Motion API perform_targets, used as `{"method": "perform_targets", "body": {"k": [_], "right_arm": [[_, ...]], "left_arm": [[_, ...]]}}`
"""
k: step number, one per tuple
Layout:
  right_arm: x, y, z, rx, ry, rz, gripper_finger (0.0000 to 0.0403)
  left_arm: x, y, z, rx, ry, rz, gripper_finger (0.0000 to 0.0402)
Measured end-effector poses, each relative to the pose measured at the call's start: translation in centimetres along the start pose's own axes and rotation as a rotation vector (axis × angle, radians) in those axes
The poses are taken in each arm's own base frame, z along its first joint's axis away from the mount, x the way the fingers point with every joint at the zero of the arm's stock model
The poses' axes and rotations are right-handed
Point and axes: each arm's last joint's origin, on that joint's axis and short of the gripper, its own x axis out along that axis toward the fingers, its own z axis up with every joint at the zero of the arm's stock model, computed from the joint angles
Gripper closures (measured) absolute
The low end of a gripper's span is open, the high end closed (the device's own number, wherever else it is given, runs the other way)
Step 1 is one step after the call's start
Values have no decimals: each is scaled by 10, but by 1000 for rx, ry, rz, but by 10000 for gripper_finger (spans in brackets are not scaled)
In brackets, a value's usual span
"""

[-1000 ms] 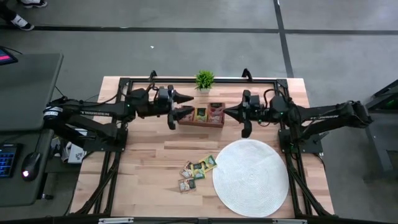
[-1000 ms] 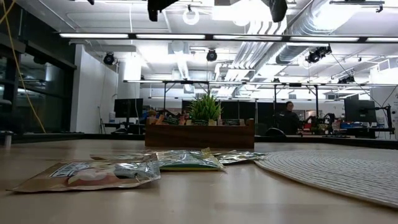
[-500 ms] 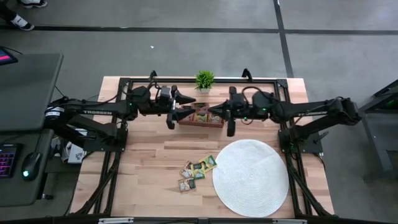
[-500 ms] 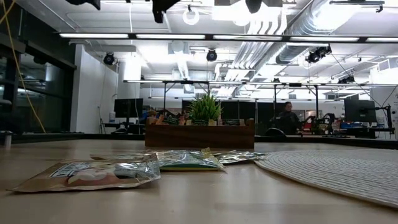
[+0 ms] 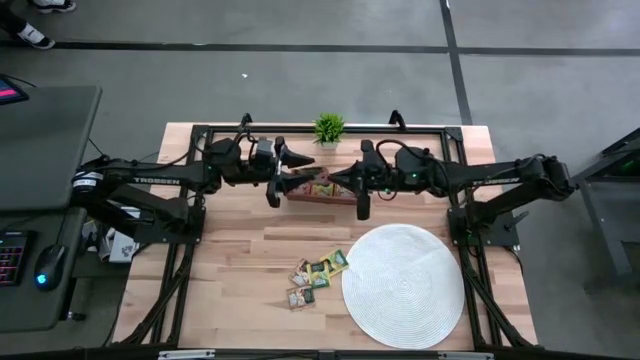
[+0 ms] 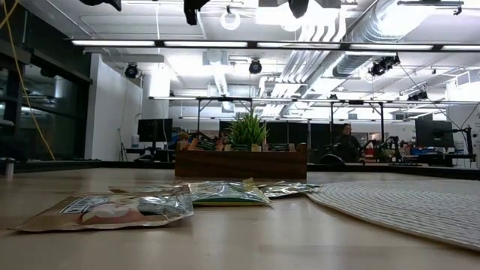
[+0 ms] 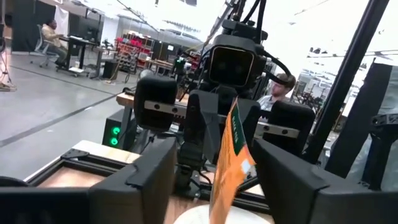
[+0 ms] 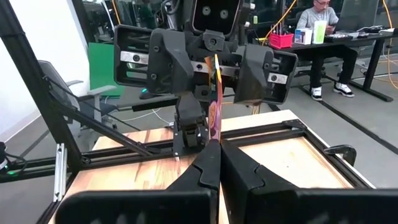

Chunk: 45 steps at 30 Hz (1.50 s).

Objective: Pick & Place Tea
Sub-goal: Put the orange tea bag into the left section of the wooden organizer

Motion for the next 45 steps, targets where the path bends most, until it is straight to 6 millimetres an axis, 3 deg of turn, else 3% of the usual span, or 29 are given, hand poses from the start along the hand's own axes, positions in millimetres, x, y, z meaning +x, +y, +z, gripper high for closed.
{"method": "perform_targets", "body": {"k": [10, 22, 31, 39, 45], "right_arm": [[0, -1, -1, 9, 13, -26, 403], [0, -2, -1, 23, 2, -77, 396], [-22, -6, 13, 16, -26, -188, 320], [-56, -9, 25, 25, -4, -286, 265], [-61, -9, 27, 46, -12, -282, 245]], "left_arm": [[0, 0, -2, 50, 24, -11, 388], [0, 1, -5, 72, 50, 11, 400], [-3, 8, -23, 115, 246, 70, 401], [-16, 40, -49, 181, 567, 184, 401], [-17, 76, -58, 186, 642, 203, 401]]}}
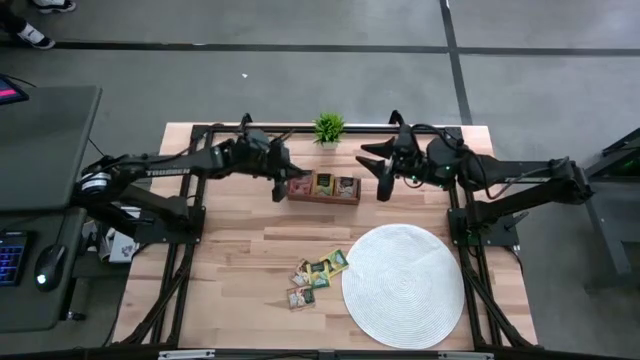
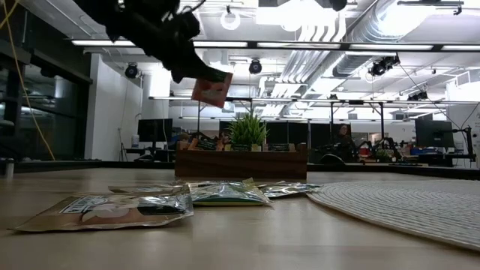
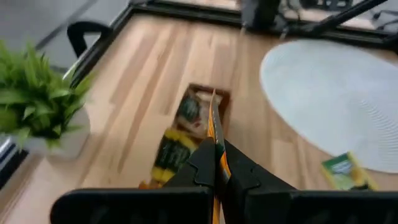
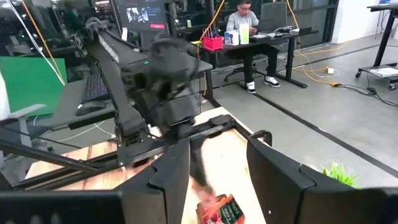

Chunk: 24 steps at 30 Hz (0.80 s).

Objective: Pick & Place Tea
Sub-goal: Put the orange tea bag into the left section of the wooden organizer

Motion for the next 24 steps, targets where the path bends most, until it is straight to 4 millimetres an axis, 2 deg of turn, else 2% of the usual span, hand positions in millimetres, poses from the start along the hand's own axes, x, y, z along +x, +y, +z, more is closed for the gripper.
{"method": "perform_targets", "body": {"k": [5, 9, 24], "right_arm": [[0, 0, -1, 18, 5, -1, 240], [0, 0, -1, 18, 12, -2, 242], [0, 0, -1, 21, 14, -1, 237]], "left_arm": [[20, 23, -17, -45, 70, -9, 401], [29, 33, -26, -69, 98, -33, 401], [50, 38, -47, -107, 216, 12, 401]]}}
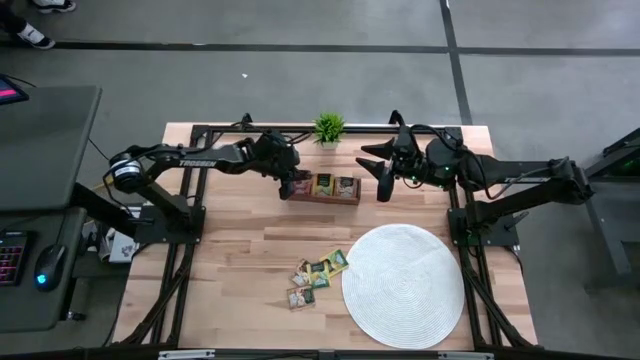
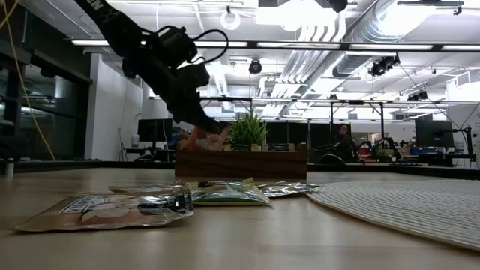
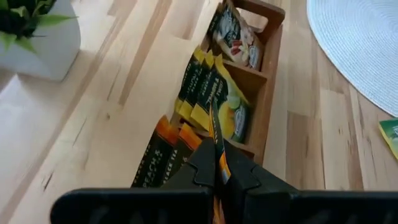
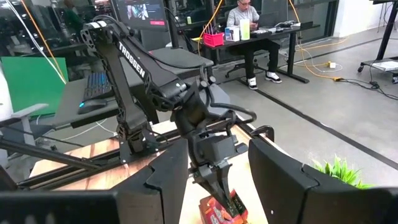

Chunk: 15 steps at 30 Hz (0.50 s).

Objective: Pick & Place Tea
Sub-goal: Put the orange tea bag into the left section of the wooden organizer

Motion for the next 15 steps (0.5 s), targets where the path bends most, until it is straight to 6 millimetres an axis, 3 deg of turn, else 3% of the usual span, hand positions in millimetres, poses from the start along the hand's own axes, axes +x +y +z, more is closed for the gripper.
{"method": "perform_targets", "body": {"k": [7, 15], "right_arm": [[0, 0, 0, 9, 1, 0, 237], [0, 0, -1, 8, 5, -1, 237]], "left_arm": [[1, 1, -1, -25, 8, 29, 390], [1, 1, -1, -5, 12, 33, 288]]}}
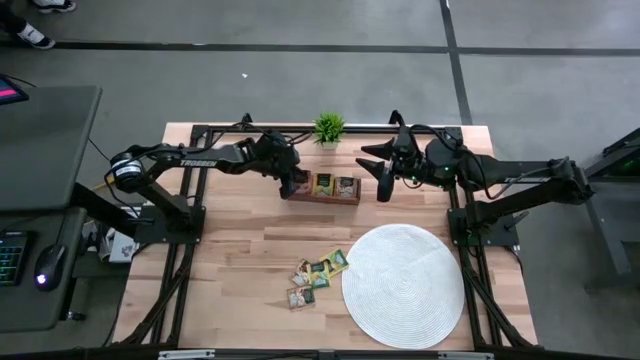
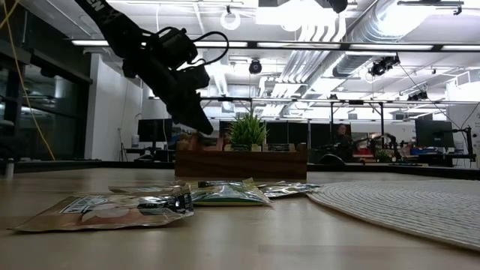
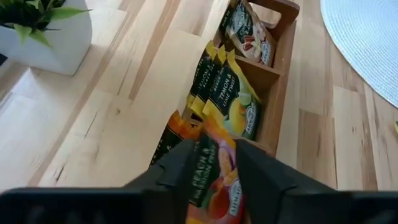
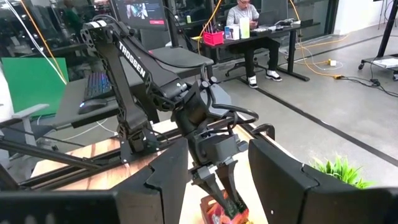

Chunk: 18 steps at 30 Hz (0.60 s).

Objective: Pick & Place Tea
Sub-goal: Put the orange tea bag into the left section of the wooden organizer, then put the yellow tea bag into the middle section of the wooden organizer

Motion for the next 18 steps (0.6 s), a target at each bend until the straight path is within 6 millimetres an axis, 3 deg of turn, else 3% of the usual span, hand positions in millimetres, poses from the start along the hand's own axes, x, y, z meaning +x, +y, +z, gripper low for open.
{"method": "perform_targets", "body": {"k": [5, 9, 13, 18], "right_arm": [[0, 0, -2, 8, 26, 0, 237], [0, -1, -9, 27, 98, 6, 238], [1, -2, -20, 63, 204, 24, 238], [12, 2, -40, 130, 328, 67, 245]], "left_arm": [[0, 1, -1, 0, 10, 38, 230], [-11, 6, 4, -6, -23, 45, 221], [-24, 3, 9, 12, -57, 41, 244], [-36, -16, 14, 65, -74, -32, 305]]}}
